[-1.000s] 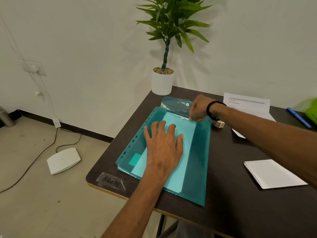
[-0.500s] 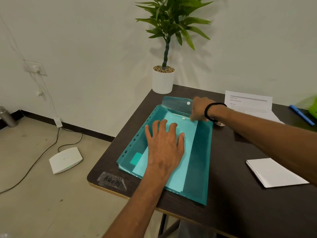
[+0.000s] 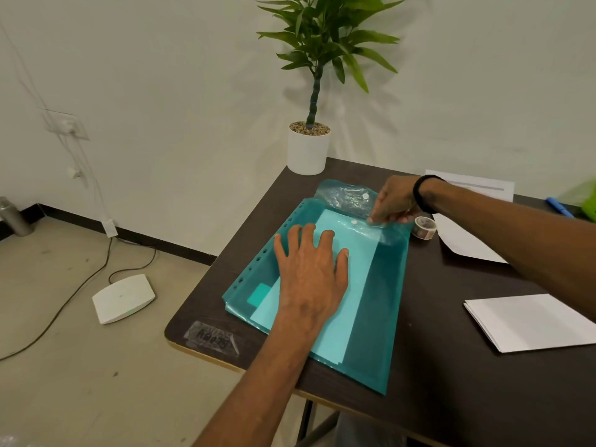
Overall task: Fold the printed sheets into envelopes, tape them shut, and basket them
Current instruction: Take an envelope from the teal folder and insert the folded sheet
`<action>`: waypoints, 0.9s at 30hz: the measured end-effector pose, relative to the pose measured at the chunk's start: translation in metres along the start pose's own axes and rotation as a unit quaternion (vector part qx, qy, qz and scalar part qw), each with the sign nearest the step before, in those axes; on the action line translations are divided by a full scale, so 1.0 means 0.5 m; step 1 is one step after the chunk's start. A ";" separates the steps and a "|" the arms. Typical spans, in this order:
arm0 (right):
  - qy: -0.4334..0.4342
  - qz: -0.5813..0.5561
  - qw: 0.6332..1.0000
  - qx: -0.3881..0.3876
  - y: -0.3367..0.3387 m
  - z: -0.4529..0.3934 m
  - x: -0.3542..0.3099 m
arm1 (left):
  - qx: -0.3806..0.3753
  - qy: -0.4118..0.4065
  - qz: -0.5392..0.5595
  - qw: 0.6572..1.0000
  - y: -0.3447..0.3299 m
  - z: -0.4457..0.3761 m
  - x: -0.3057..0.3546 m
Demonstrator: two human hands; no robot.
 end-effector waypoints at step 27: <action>0.088 0.020 0.996 0.016 -0.015 -0.001 -0.028 | 0.007 -0.004 0.001 1.000 0.003 0.000 0.001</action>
Point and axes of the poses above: each hand's wrist, its own z-axis away from the middle knuckle, its own y-axis out of the back of the hand, x = y × z, the point moved 7 cm from there along -z, towards the middle knuckle, and after that the axes turned 7 degrees about -y, right-handed, at the moved point
